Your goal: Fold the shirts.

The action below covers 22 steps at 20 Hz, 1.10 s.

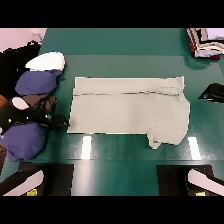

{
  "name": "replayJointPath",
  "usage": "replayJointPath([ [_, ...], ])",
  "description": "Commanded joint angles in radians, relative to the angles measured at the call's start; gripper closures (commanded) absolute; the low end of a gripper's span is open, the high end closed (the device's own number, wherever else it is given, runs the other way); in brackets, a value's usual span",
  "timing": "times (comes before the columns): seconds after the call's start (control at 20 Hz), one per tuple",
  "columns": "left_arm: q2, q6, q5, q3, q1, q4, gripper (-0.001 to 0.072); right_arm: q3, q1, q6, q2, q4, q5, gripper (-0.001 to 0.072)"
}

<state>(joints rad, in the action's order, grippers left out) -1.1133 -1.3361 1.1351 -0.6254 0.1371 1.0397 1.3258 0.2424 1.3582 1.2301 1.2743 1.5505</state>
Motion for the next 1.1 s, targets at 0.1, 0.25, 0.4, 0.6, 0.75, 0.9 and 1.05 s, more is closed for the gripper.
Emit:
replayJointPath([
  [0.1,0.034,0.08,-0.068,0.105,0.001,-0.166,0.0209,0.0,0.011,-0.001,-0.018,0.0,0.039,0.0166],
  [0.25,0.034,0.08,-0.073,0.105,-0.011,-0.179,0.0614,-0.002,0.011,0.003,-0.018,0.002,0.05,0.0166],
  [0.4,0.034,0.088,-0.072,0.091,-0.071,-0.183,0.0682,-0.096,0.026,0.003,-0.053,0.005,0.039,0.0166],
  [0.6,0.034,0.087,-0.072,0.02,-0.132,-0.182,0.0682,-0.407,0.117,0.003,-0.151,0.005,0.007,0.0183],
  [0.75,0.034,0.087,-0.082,-0.005,-0.159,-0.183,0.0681,-0.639,0.174,0.003,-0.211,-0.003,-0.028,0.0187],
  [0.9,0.034,0.087,-0.086,-0.007,-0.16,-0.18,0.0681,-0.798,0.175,0.001,-0.252,-0.047,-0.095,0.0229],
  [1.05,0.034,0.087,-0.091,-0.007,-0.16,-0.18,0.0681,-0.875,0.175,-0.023,-0.27,-0.132,-0.181,0.0235],
])
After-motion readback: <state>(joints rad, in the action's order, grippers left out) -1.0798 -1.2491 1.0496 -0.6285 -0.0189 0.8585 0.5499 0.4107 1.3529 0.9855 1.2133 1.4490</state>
